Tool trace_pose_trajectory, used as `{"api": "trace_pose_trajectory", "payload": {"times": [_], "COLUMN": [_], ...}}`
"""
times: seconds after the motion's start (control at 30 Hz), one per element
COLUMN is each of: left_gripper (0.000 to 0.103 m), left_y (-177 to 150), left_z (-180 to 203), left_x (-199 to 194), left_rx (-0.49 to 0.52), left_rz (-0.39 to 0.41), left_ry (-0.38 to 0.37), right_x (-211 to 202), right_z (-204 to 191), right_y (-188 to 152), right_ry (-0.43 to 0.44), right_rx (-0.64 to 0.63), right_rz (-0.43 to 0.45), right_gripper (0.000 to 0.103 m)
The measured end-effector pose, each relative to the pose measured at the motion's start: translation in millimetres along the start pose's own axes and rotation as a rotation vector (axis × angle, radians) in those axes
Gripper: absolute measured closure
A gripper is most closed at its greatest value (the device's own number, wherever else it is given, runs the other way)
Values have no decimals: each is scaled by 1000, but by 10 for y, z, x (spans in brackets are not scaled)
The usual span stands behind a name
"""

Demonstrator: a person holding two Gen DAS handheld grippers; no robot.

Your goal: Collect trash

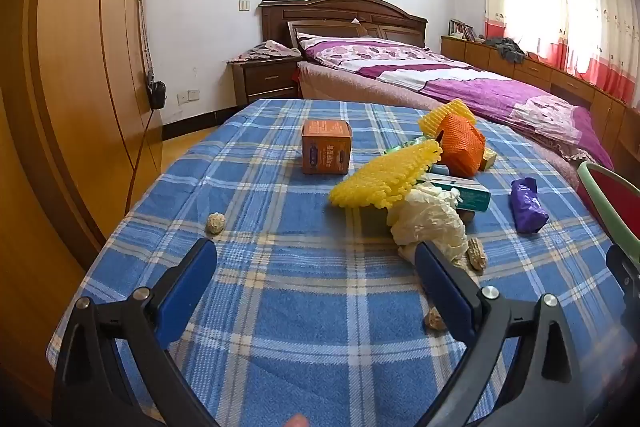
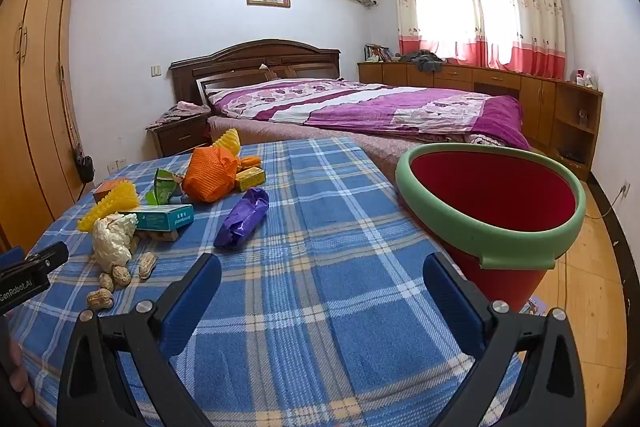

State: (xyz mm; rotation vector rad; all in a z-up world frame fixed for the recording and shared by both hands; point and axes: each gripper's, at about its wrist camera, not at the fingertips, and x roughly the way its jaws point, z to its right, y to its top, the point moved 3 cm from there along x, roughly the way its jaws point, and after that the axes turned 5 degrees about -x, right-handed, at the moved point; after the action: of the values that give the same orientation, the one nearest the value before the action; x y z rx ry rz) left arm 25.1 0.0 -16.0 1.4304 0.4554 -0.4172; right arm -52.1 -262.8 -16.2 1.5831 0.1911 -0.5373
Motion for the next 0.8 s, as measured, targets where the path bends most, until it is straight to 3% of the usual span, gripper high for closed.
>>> {"api": "trace_pose_trajectory", "payload": {"times": [0.8], "left_gripper": [4], "left_y": [1], "left_z": [-1], "left_x": [-2], "left_rx": [6], "left_rz": [0], "left_ry": [3], "right_x": [1], "right_z": [2], "right_y": [-3], "right_ry": [-4], "right_rx": [-3], "right_rz": [9], "right_gripper": [0]}}
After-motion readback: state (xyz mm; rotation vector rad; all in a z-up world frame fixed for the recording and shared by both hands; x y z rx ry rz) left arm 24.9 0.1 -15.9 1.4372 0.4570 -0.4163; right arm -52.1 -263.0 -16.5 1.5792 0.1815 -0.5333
